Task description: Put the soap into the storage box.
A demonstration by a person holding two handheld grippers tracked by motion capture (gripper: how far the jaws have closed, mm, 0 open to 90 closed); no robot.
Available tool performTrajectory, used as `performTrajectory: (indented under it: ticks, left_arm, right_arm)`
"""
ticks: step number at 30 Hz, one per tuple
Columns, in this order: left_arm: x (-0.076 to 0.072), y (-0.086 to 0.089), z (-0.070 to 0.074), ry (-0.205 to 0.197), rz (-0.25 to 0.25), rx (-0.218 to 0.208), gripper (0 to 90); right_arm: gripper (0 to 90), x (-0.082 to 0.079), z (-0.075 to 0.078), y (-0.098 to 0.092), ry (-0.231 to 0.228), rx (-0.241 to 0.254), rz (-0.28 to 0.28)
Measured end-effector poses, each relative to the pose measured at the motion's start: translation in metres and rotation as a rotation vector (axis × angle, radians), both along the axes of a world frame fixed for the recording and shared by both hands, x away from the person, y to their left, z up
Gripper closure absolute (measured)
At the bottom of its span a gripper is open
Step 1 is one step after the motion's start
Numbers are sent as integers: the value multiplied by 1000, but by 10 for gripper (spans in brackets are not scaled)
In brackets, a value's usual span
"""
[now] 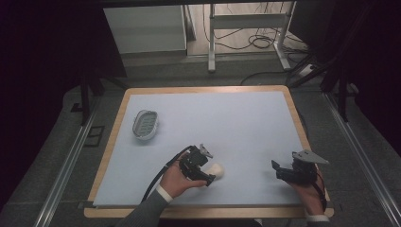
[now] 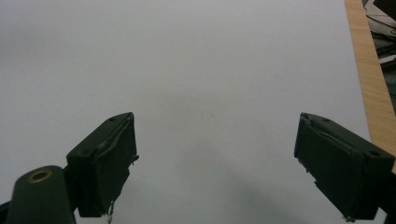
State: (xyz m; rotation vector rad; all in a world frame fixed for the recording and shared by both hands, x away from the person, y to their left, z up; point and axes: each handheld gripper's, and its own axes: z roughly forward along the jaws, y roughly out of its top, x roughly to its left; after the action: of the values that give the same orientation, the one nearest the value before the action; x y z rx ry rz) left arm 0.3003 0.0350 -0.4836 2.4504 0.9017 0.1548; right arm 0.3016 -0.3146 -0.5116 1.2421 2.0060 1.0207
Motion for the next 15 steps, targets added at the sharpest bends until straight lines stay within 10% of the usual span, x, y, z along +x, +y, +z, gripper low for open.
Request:
performTrajectory:
  ticks: [15]
  left_arm:
    - [8,-21,-16,56,-6,102,311]
  right_arm:
    - [129,1,0,-5,3,21,-2]
